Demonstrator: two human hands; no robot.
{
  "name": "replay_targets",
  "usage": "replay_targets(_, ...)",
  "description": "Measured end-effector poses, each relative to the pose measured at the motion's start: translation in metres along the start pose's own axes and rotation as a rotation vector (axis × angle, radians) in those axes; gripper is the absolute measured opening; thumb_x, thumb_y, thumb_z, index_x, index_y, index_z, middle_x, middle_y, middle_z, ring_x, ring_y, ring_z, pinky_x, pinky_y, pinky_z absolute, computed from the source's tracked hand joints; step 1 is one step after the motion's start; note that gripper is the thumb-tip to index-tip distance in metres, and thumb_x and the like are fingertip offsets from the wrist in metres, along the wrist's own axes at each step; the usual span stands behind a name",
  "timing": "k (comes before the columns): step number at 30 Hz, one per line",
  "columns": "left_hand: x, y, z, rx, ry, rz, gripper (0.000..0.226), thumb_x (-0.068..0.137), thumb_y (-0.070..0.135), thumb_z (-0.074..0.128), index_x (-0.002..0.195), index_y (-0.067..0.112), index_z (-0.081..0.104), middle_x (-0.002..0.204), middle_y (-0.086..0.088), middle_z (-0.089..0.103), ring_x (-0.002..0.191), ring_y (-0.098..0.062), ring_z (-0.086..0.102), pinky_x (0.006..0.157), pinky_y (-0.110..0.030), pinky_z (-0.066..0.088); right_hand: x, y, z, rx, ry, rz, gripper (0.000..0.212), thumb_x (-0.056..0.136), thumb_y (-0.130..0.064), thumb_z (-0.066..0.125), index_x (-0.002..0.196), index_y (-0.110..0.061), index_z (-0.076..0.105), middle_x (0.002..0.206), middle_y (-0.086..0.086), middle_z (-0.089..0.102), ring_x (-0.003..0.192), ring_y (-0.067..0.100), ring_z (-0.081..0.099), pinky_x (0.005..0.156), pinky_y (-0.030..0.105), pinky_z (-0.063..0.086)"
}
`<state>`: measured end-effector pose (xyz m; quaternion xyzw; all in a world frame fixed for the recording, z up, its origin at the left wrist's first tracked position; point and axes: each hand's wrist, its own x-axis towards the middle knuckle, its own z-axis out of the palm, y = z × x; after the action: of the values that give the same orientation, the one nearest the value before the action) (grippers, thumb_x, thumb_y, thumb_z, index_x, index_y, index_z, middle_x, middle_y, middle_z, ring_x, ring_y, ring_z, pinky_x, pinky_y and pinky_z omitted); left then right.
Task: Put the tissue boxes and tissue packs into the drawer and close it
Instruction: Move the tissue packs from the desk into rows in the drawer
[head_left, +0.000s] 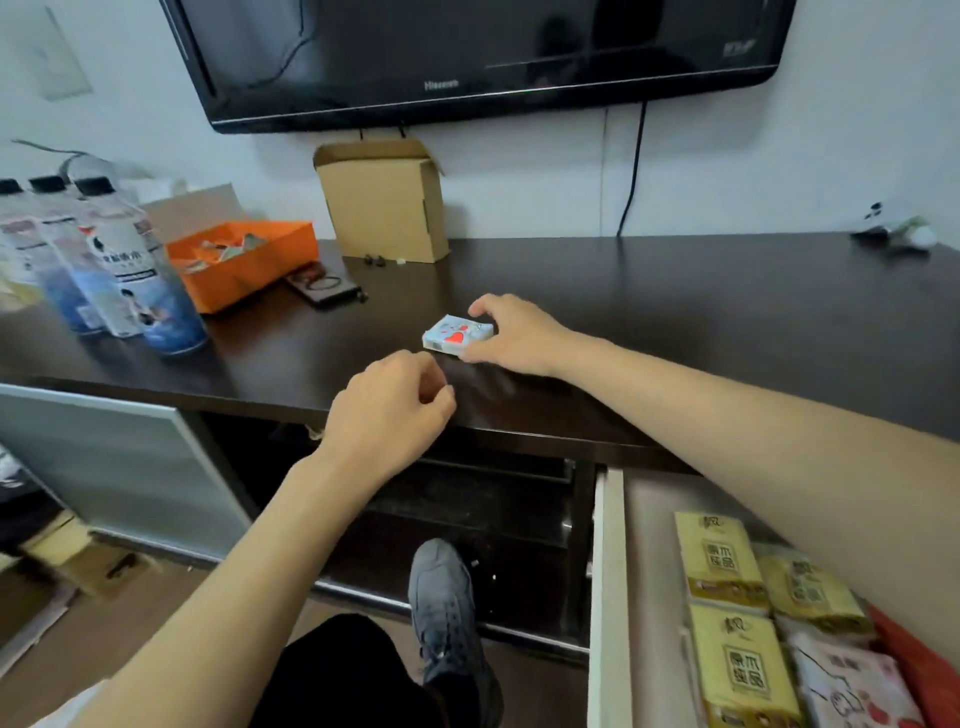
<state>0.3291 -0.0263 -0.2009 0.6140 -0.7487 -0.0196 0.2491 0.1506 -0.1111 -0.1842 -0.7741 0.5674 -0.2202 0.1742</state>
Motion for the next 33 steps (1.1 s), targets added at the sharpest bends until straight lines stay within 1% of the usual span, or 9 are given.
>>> replay_targets(2, -0.002, 0.003, 0.001, -0.016, -0.005, 0.029, 0.014, 0.084, 0.043, 0.056, 0.088, 0.032, 0.064, 0.091, 0.012, 0.061, 0.086, -0.016, 0.061, 0.073, -0.038, 0.051, 0.006, 0.002, 0.011, -0.027, 0.016, 0.001, 0.057, 0.091, -0.039, 0.074, 0.142, -0.021, 0.055, 0.142, 0.007, 0.060, 0.122, 0.024, 0.059, 0.095, 0.043, 0.054)
replay_targets(6, -0.004, 0.018, 0.004, -0.060, -0.037, 0.074, 0.011, 0.085, 0.042, 0.056, 0.090, 0.034, 0.062, 0.091, 0.014, 0.060, 0.086, -0.012, 0.060, 0.076, -0.039, 0.052, -0.018, 0.018, -0.001, -0.080, 0.136, -0.010, 0.042, 0.087, -0.041, 0.074, 0.126, -0.028, 0.062, 0.132, -0.001, 0.067, 0.117, 0.019, 0.061, 0.082, 0.038, 0.052)
replay_targets(9, -0.010, 0.044, 0.006, -0.146, -0.085, 0.125, 0.008, 0.084, 0.039, 0.058, 0.086, 0.033, 0.064, 0.088, 0.014, 0.063, 0.082, -0.010, 0.061, 0.077, -0.039, 0.052, -0.072, 0.037, -0.033, -0.038, 0.195, 0.003, 0.031, 0.081, -0.052, 0.073, 0.102, -0.032, 0.063, 0.101, -0.013, 0.068, 0.091, 0.006, 0.061, 0.073, 0.037, 0.048)
replay_targets(12, -0.031, 0.073, 0.008, -0.273, -0.124, 0.231, 0.009, 0.082, 0.038, 0.057, 0.082, 0.033, 0.064, 0.085, 0.015, 0.065, 0.078, -0.006, 0.062, 0.075, -0.039, 0.053, -0.144, 0.046, -0.060, 0.006, 0.255, -0.001, 0.035, 0.078, -0.061, 0.070, 0.091, -0.031, 0.061, 0.077, -0.015, 0.063, 0.071, 0.001, 0.056, 0.060, 0.031, 0.044)
replay_targets(14, -0.052, 0.096, 0.017, -0.299, -0.183, 0.355, 0.012, 0.081, 0.040, 0.055, 0.087, 0.033, 0.062, 0.086, 0.016, 0.064, 0.079, -0.006, 0.061, 0.073, -0.038, 0.052, -0.198, 0.053, -0.073, -0.004, 0.281, -0.010, 0.037, 0.076, -0.065, 0.067, 0.088, -0.032, 0.058, 0.081, -0.011, 0.066, 0.075, 0.006, 0.058, 0.062, 0.032, 0.047)
replay_targets(17, -0.079, 0.123, 0.035, -0.228, -0.272, 0.554, 0.014, 0.085, 0.042, 0.055, 0.095, 0.034, 0.059, 0.091, 0.015, 0.059, 0.085, -0.005, 0.056, 0.072, -0.037, 0.051, -0.266, 0.064, -0.086, -0.091, 0.305, -0.001, 0.036, 0.076, -0.064, 0.069, 0.090, -0.035, 0.054, 0.095, -0.019, 0.062, 0.090, 0.006, 0.061, 0.064, 0.033, 0.050)
replay_targets(21, -0.088, 0.139, 0.060, -0.078, -0.351, 0.717, 0.030, 0.090, 0.047, 0.056, 0.115, 0.032, 0.057, 0.110, 0.014, 0.054, 0.101, -0.009, 0.048, 0.081, -0.034, 0.049, -0.315, 0.077, -0.089, -0.287, 0.258, 0.064, 0.042, 0.072, -0.071, 0.066, 0.088, -0.037, 0.048, 0.095, -0.023, 0.053, 0.087, -0.002, 0.053, 0.058, 0.028, 0.039)
replay_targets(25, -0.080, 0.145, 0.077, -0.025, -0.404, 0.750, 0.040, 0.089, 0.051, 0.058, 0.123, 0.029, 0.056, 0.121, 0.012, 0.053, 0.106, -0.008, 0.047, 0.081, -0.028, 0.047, -0.325, 0.090, -0.082, -0.411, 0.155, 0.147, 0.045, 0.070, -0.078, 0.061, 0.081, -0.038, 0.043, 0.078, -0.019, 0.051, 0.082, 0.000, 0.049, 0.055, 0.027, 0.034)
replay_targets(33, -0.070, 0.156, 0.098, 0.036, -0.485, 0.749, 0.047, 0.088, 0.057, 0.058, 0.126, 0.030, 0.054, 0.121, 0.009, 0.055, 0.108, -0.012, 0.049, 0.080, -0.029, 0.044, -0.307, 0.099, -0.062, -0.574, 0.050, 0.277, 0.055, 0.075, -0.089, 0.042, 0.078, -0.035, 0.036, 0.080, -0.018, 0.049, 0.075, 0.004, 0.046, 0.057, 0.031, 0.031)
